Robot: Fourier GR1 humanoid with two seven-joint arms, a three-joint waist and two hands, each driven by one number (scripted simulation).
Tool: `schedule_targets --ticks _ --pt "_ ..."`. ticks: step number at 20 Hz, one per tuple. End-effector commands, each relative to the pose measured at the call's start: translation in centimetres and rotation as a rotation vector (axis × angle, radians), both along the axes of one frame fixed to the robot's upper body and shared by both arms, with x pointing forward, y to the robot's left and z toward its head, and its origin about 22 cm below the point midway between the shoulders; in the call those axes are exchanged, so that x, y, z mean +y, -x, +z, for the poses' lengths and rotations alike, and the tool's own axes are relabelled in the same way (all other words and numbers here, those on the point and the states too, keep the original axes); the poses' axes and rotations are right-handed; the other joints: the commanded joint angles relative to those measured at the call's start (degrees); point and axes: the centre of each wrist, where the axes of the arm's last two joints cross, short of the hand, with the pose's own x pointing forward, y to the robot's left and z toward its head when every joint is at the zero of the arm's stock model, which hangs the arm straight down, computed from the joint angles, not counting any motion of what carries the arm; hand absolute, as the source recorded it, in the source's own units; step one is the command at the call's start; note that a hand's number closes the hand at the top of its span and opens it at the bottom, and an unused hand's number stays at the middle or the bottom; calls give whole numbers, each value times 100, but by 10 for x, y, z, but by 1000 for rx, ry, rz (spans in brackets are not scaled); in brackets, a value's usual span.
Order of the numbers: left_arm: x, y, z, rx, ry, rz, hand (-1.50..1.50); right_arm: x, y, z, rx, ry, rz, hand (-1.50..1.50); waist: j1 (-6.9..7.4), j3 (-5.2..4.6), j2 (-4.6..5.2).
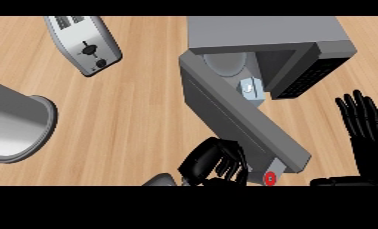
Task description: Pick up the milk, place it into the microwave and close the microwave
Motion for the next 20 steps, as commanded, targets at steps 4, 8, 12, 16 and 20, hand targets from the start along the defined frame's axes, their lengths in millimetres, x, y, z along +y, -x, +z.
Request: schedule_targets --ticks 4,8,12,16,20 --pt "-20 -14 16 -28 73 144 150 -5 -5 40 -44 2 106 -150 -288 -16 49" --pt "-27 -28 32 -56 127 199 150 2 -9 42 -59 -29 181 -150 -448 -15 85" --pt "-25 -38 30 -109 165 258 150 0 -14 61 -96 -7 291 -150 -587 -20 128" --pt "-31 -61 51 -119 180 286 150 6 -19 68 -87 -4 365 -150 -773 -16 172" --pt "-33 -80 65 -111 193 362 150 15 -25 76 -107 -18 408 -150 -931 -13 236"
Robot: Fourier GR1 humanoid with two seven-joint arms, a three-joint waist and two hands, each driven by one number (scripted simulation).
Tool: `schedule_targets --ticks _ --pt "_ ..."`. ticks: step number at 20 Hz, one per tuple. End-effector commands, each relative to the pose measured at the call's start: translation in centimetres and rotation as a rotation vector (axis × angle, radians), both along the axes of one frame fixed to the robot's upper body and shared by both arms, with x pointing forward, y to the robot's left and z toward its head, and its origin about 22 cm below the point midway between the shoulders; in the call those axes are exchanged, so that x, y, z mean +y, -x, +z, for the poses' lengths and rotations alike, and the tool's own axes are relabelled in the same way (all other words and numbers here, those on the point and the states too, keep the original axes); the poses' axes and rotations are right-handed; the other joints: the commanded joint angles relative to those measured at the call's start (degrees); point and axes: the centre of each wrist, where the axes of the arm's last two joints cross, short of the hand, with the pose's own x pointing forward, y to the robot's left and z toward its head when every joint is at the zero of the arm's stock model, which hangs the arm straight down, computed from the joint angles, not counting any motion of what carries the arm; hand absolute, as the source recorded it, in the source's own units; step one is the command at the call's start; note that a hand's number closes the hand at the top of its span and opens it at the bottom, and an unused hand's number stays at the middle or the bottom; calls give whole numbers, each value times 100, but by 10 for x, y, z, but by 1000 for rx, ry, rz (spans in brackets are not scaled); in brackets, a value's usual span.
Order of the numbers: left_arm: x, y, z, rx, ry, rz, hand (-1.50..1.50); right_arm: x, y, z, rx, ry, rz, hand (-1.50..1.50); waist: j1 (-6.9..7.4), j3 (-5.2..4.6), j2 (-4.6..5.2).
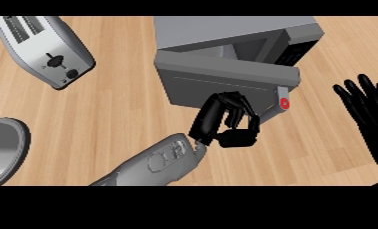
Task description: Pick up the milk, place it into the microwave and close the microwave
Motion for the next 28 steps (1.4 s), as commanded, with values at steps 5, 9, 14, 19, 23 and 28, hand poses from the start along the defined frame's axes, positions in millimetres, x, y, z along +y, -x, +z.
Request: schedule_targets --ticks 5,9,14,19,23,28 --pt "-3 -37 28 31 51 134 150 2 -6 21 -28 -33 67 -150 -328 0 91" --pt "2 -46 40 24 185 196 150 -1 -4 21 -7 -36 83 -150 -386 -25 136" --pt "4 -53 40 25 215 199 150 -3 -4 31 -10 -26 95 -150 -461 -22 148" --pt "6 -60 39 19 225 225 150 -5 -8 44 -42 -17 117 -150 -532 -14 183" --pt "7 -63 40 17 248 220 150 -5 -8 46 -34 -30 115 -150 -552 -11 205" --pt "9 -67 37 31 256 236 150 -7 -9 55 -48 -27 131 -150 -645 -6 226"
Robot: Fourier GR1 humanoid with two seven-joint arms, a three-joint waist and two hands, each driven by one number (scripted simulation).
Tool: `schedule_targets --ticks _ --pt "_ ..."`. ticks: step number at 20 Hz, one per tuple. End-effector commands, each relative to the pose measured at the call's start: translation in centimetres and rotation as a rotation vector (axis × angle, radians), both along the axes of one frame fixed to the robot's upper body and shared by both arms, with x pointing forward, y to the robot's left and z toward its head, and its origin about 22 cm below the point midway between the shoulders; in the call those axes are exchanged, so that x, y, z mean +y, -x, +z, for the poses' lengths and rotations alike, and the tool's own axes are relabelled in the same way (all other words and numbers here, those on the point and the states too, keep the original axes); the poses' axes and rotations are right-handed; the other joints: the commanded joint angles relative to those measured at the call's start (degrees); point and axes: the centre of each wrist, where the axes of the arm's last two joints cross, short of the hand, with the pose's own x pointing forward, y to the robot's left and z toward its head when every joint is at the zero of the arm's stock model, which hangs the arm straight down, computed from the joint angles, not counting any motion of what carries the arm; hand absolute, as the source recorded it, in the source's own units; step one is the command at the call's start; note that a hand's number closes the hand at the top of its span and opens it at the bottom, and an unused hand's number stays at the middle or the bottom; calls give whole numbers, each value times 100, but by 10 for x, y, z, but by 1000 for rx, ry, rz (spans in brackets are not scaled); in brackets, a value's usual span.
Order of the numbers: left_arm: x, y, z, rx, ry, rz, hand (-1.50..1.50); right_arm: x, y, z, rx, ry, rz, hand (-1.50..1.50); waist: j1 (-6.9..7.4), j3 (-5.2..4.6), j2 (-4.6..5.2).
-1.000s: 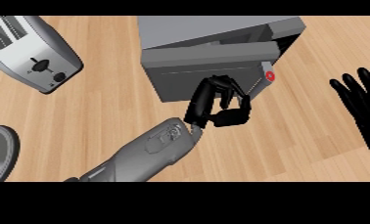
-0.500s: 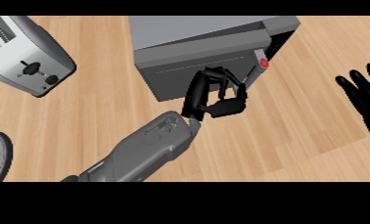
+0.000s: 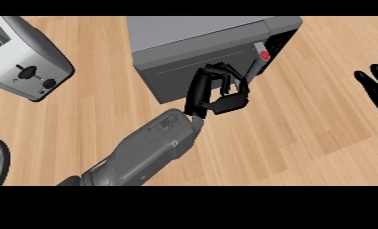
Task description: Pick up the milk, place it into the microwave and close the microwave
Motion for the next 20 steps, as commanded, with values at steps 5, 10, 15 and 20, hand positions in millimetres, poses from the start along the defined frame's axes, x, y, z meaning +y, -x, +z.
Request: schedule_targets --ticks 5,10,15,20 --pt "1 -27 23 -73 45 53 150 -1 -4 11 -10 -7 31 -150 -22 3 58" --pt "1 -29 22 -77 52 58 150 -7 -4 17 -6 -5 10 -150 -78 6 53" --pt "5 -30 17 -84 64 81 150 -11 -5 23 -19 -18 12 -150 -108 7 60" --pt "4 -29 14 -95 61 74 150 -12 -5 28 -11 -9 25 -150 -143 8 64"
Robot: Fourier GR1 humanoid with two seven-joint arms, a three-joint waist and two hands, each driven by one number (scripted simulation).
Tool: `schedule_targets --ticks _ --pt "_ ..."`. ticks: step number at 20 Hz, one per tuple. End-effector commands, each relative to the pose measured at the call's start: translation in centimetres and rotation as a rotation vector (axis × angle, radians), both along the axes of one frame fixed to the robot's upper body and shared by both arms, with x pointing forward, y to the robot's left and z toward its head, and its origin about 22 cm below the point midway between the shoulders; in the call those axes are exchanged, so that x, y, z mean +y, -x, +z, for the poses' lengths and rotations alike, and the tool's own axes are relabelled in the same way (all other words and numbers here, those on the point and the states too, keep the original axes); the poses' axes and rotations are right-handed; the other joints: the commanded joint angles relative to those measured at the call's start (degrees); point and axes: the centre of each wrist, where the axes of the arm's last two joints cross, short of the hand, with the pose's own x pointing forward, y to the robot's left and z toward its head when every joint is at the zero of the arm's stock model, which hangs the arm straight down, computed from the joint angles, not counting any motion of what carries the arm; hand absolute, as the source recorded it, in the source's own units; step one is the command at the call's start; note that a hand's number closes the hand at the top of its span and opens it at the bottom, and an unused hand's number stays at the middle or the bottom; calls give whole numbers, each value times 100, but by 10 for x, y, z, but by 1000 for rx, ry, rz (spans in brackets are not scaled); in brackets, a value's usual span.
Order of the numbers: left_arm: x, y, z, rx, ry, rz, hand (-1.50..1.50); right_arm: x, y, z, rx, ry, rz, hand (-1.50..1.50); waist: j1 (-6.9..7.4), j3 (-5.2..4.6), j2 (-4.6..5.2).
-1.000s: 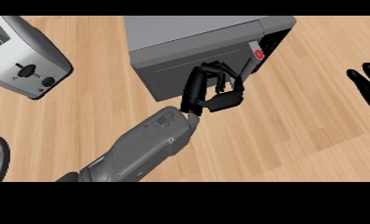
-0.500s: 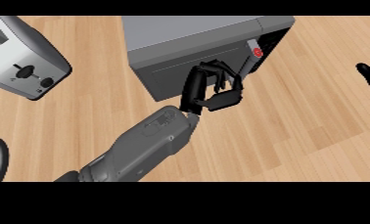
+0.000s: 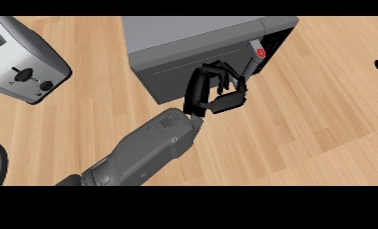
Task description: Pick up the milk, place it into the microwave and close the microwave
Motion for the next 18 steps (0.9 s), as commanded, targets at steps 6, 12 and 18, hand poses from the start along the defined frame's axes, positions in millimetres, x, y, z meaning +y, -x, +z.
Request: schedule_targets --ticks 6,12,18 --pt "2 -28 20 -42 23 56 150 -5 -1 11 -5 6 2 -150 -29 -11 57" --pt "0 -26 19 -53 25 34 150 1 -4 15 -12 -9 60 -150 -17 -5 89" --pt "1 -29 20 -48 36 48 150 -1 -5 20 -1 2 112 -150 -1 -2 80"
